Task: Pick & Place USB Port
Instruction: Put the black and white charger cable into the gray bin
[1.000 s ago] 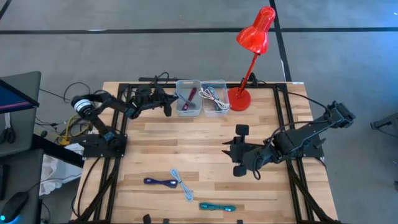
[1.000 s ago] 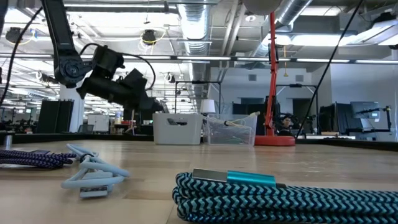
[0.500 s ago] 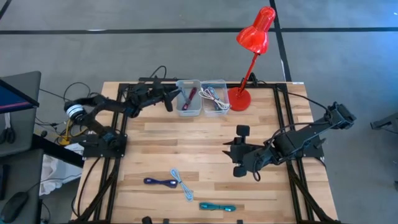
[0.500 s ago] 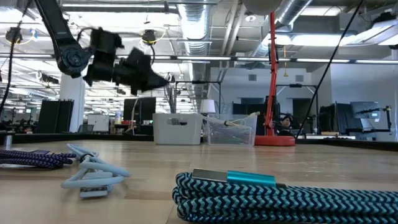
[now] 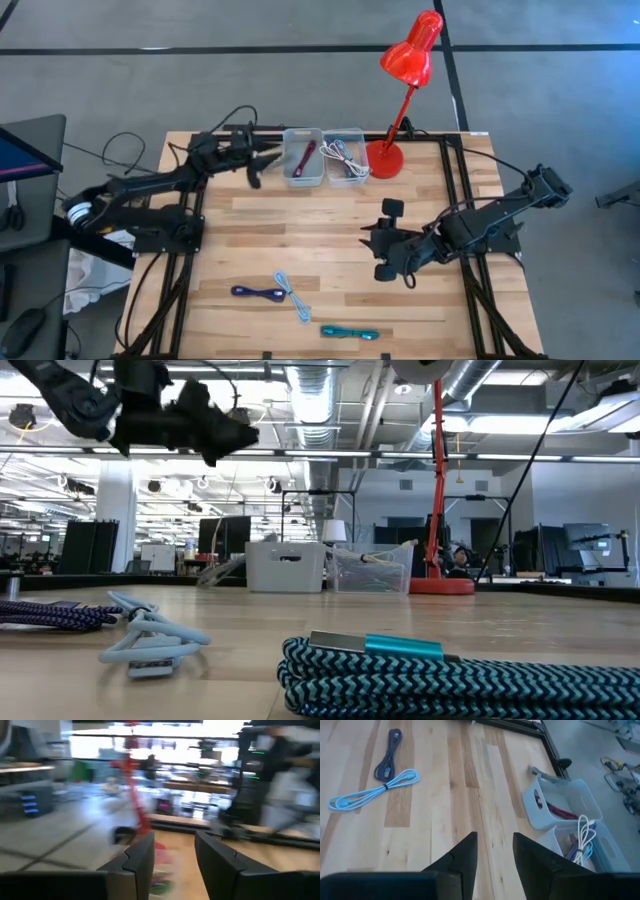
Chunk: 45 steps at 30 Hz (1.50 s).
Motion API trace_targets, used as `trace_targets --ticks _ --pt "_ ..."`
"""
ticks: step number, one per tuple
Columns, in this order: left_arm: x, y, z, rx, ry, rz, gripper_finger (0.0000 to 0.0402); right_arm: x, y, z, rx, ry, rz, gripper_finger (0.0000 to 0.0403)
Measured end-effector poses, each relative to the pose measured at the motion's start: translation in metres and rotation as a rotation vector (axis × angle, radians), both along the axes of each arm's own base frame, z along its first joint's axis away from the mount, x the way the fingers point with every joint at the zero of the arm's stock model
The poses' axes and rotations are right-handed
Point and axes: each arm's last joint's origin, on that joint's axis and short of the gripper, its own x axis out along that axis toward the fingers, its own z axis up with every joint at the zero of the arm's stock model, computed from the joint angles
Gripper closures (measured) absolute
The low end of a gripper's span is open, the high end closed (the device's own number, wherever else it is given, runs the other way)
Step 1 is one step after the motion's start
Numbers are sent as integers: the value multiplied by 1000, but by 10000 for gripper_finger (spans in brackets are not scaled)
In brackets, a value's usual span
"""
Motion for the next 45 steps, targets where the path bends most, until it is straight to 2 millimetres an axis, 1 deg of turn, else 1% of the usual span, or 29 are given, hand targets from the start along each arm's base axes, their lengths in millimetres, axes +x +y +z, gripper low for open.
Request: trace_targets --ticks 3,5,7,9,13,16,19,23,27,30,34,36,42,45 --pt "-4 -16 9 14 -2 -148 271 0 -4 -1 8 15 -24 286" --pt "-8 -25 15 26 -14 -199 279 0 -5 -2 5 23 -30 286" --pt "-12 -31 20 45 -14 -206 287 0 -5 -2 5 22 -30 286" --pt "-17 -32 19 52 23 -161 294 0 -5 -2 6 22 -30 286" --pt "-21 -29 4 1 184 22 299 0 -5 -2 6 22 -30 286" --pt "-21 -25 -9 -15 298 108 294 0 -5 -2 6 22 -30 286" --pt "-17 -21 -17 -9 358 146 280 0 -5 -2 5 22 -30 286" --pt "-11 -15 -31 -14 443 193 247 0 -5 -2 4 25 -30 286" --pt "-5 -10 -48 -55 525 191 214 0 -5 -2 4 25 -29 286" --pt "-1 -7 -61 -77 593 201 201 0 -5 -2 4 25 -29 286" --pt "1 -3 -76 -25 713 258 199 0 -5 -2 9 23 -33 286" --pt "1 0 -80 -4 751 295 202 0 -5 -2 10 23 -33 286" --pt "-3 11 -91 -39 796 332 202 0 -5 -2 10 23 -33 286" --pt "-5 18 -93 -46 786 361 202 0 -5 -2 10 22 -33 286"
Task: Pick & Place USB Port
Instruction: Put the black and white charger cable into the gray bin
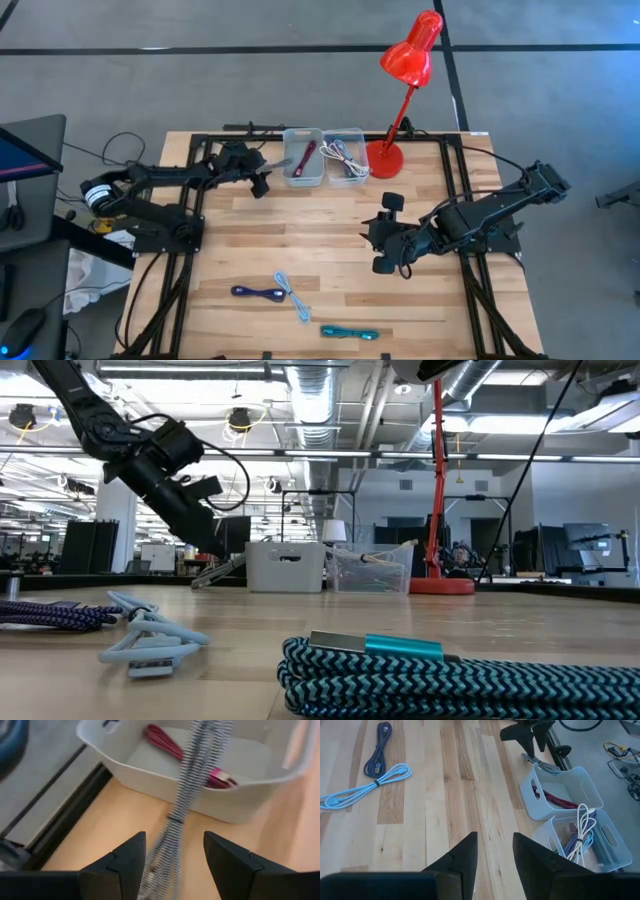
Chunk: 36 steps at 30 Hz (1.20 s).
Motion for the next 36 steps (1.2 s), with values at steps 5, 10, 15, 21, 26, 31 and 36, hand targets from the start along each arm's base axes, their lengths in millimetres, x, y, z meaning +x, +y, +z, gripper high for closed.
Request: trace_targets --ticks 5,10,15,21,26,31,36 --pt "4 9 1 37 -79 4 198 0 0 0 0 0 0 286" --pt "7 9 -7 -28 -96 -44 194 0 0 0 0 0 0 286" --pt "8 10 -16 -52 -67 -34 194 0 0 0 0 0 0 286" --pt "12 16 -23 -4 -57 12 194 0 0 0 1 -1 -1 286" --pt "15 19 -28 18 -68 15 194 0 0 0 19 -9 -16 286" --pt "17 20 -36 12 -61 15 196 0 0 0 19 -9 -15 286" --pt "17 21 -42 -1 -45 15 234 0 0 0 19 -9 -15 286"
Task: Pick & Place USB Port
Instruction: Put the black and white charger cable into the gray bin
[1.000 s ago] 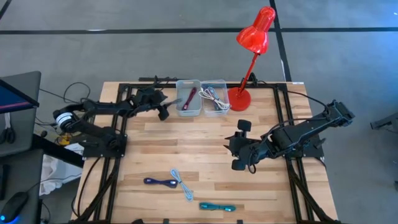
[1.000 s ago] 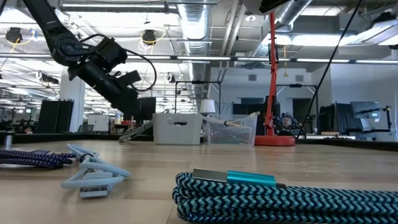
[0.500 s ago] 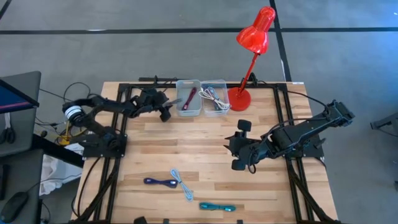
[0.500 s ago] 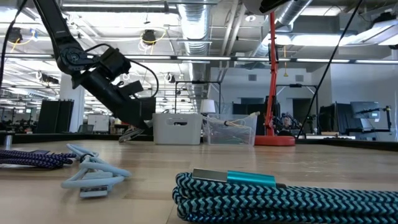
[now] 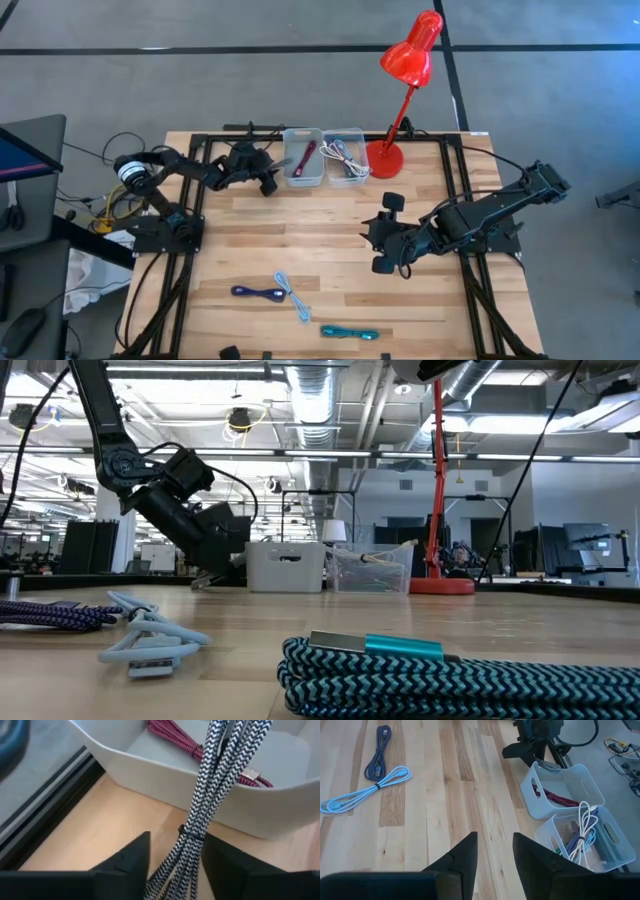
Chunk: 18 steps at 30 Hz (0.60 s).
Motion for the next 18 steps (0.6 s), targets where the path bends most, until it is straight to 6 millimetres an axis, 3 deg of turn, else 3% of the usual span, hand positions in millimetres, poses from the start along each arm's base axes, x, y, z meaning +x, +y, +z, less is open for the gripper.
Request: trace_targets --ticks 8,14,18 --pt "2 1 2 20 -24 0 378 0 0 0 0 0 0 286" --pt "2 1 4 20 -39 3 373 0 0 0 0 1 0 286" --pt "3 0 15 37 -94 -1 379 0 -1 0 -3 6 -1 286"
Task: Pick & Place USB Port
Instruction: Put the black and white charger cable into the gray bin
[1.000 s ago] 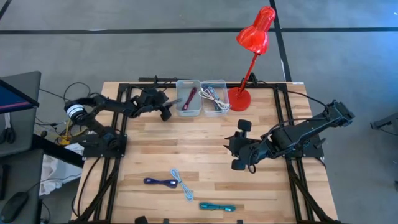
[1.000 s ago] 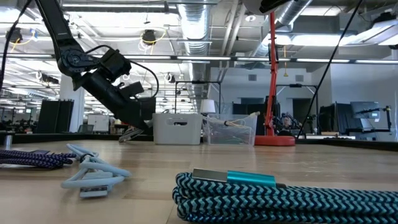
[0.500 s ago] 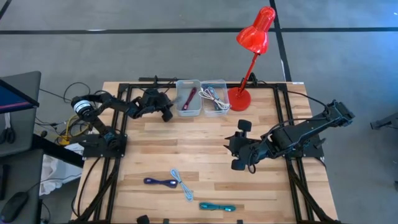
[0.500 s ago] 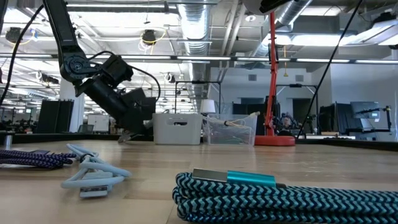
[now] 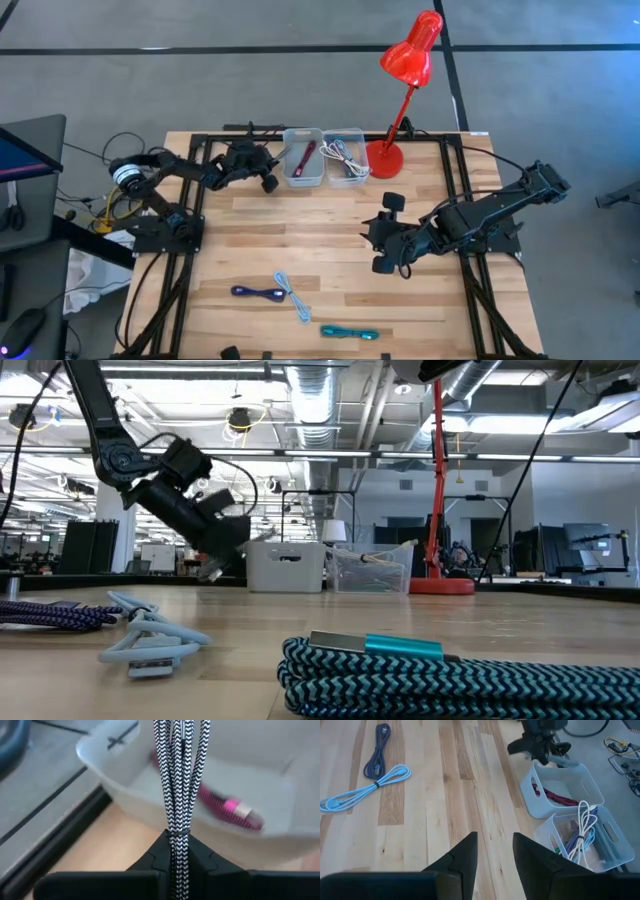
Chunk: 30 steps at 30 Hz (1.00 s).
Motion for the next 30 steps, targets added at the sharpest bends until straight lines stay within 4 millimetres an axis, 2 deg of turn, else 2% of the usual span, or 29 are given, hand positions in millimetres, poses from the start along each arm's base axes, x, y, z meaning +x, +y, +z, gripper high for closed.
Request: trace_targets --ticks 10,15,21,25,30 --pt "-3 -10 56 -65 -349 -49 379 1 -5 -1 -18 16 -16 286" --pt "10 -11 71 -67 -425 -73 379 3 -12 -1 -20 17 -43 286" --pt "31 2 74 -98 -434 -71 379 4 -14 -1 -17 18 -46 286" --pt "40 15 67 -165 -443 -22 379 1 -9 -1 -21 26 -26 286" --pt "49 21 54 -218 -408 -4 379 -1 -6 -2 -27 41 -13 286"
